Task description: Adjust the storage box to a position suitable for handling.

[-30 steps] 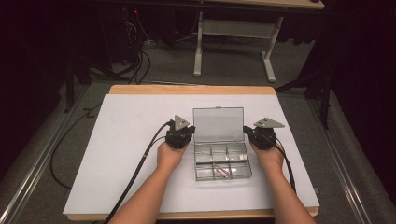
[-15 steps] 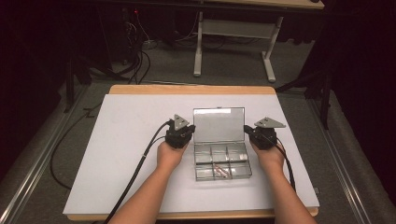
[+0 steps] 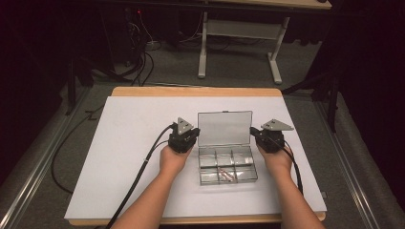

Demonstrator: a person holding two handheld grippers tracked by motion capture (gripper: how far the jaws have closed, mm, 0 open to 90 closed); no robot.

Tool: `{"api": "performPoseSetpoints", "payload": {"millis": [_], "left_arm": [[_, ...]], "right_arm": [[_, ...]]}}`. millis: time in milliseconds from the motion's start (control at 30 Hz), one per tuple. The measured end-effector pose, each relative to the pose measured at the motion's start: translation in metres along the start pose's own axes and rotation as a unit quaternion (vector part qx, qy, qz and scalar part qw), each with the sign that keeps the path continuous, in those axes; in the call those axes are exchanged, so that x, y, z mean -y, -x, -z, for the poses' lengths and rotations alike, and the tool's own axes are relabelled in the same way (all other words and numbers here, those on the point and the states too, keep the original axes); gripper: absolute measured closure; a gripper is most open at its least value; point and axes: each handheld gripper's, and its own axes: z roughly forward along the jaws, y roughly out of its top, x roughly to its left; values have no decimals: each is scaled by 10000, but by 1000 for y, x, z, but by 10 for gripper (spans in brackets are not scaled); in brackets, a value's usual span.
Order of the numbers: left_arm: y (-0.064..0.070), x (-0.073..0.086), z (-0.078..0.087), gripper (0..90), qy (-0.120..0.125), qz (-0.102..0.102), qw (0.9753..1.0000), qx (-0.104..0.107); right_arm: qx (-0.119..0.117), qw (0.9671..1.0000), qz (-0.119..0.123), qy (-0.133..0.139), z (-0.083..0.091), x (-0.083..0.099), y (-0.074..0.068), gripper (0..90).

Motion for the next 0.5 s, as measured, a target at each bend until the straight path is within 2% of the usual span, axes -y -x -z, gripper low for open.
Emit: {"api": "performPoseSetpoints", "payload": {"millis": [500], "left_arm": [[2, 5, 7, 867, 75, 31, 9999, 60]], "right_arm": [[20, 10000, 33, 27, 7, -1, -3, 900]]}}
